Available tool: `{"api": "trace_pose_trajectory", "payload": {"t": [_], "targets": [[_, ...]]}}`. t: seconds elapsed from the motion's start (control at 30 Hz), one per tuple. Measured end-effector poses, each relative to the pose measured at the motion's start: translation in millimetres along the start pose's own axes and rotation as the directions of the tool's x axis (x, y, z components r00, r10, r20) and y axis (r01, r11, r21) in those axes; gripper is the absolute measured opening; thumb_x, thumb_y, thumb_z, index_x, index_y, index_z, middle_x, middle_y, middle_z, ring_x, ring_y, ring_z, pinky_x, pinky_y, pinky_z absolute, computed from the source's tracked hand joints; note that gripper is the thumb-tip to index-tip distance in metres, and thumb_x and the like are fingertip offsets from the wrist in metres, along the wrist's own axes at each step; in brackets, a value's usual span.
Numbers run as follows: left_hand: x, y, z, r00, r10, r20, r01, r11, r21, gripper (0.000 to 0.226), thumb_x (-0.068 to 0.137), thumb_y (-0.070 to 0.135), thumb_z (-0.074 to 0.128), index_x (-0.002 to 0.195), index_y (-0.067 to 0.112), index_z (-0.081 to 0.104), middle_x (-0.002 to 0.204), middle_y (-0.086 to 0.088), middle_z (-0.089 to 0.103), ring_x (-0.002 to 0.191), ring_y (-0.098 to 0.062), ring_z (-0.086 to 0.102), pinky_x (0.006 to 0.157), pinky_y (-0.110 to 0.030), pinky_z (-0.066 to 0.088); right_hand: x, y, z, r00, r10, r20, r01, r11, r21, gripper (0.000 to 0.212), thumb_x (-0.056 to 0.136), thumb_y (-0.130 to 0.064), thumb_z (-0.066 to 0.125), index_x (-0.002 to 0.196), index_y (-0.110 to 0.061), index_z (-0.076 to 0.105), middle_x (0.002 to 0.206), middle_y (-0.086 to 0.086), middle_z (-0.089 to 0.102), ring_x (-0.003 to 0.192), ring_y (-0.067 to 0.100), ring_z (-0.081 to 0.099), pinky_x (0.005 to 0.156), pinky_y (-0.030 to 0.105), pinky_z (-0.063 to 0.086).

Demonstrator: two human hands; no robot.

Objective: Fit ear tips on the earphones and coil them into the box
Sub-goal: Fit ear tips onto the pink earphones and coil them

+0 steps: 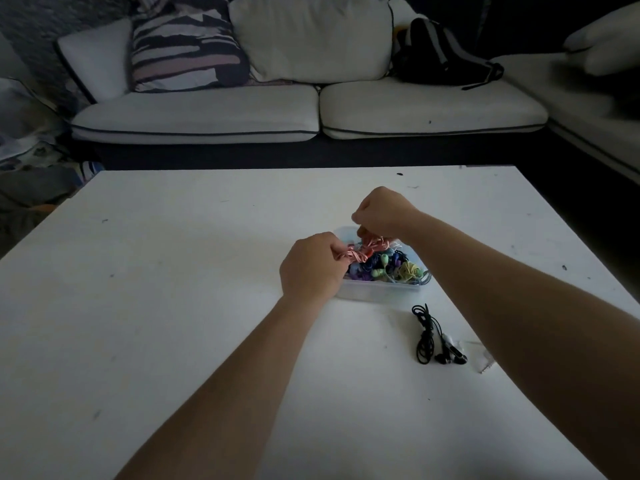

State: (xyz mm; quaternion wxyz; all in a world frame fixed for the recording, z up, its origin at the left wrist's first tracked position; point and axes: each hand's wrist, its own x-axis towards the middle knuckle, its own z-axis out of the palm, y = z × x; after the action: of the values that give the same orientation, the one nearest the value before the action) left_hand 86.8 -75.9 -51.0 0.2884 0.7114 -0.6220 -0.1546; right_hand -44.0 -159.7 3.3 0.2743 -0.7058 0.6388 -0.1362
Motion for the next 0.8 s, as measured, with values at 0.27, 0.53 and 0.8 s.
{"api": "trace_pose_trajectory", "payload": {"t": [0.27,0.53,0.8], "targets": [[-12.0,0.5,6.9,0.992,-0.024,-0.125,0.042,0.988,0.147,0.021,0.086,0.043,0.062,0.095,0.029,0.074,0.097,0.004,0.057,0.1,-0.02,0.049,0.061,-0.031,0.038,-39.1,21.9,14.9,0.985,-0.041,-0.169,0.048,0.998,0.04,0.021,0.084,-0.011,0.054,0.091,-0.019,0.073,0.096,0.0,0.071,0.084,0.021,0.065,0.071,0.034,0.057],[-19.4,-0.6,5.4,0.973,-0.194,-0.121,0.203,0.977,0.063,0.029,0.082,0.055,0.064,0.083,0.028,0.074,0.098,0.004,0.051,0.09,-0.022,0.058,0.061,-0.033,0.046,-54.3,26.7,32.2,0.978,-0.193,-0.073,0.198,0.977,0.075,0.045,0.084,0.0,0.046,0.105,-0.024,0.078,0.107,-0.007,0.075,0.103,0.014,0.065,0.089,0.025,0.05],[-20.5,-6.8,-0.1,0.999,-0.012,-0.051,0.015,0.998,0.061,0.026,0.092,0.045,0.054,0.094,0.025,0.071,0.098,0.002,0.052,0.08,-0.02,0.059,0.062,-0.032,0.048,-52.8,18.8,38.5,0.949,-0.262,0.174,0.307,0.893,-0.331,0.043,0.092,-0.021,0.043,0.117,-0.043,0.069,0.107,-0.01,0.069,0.117,0.023,0.045,0.1,0.042,0.032]]}}
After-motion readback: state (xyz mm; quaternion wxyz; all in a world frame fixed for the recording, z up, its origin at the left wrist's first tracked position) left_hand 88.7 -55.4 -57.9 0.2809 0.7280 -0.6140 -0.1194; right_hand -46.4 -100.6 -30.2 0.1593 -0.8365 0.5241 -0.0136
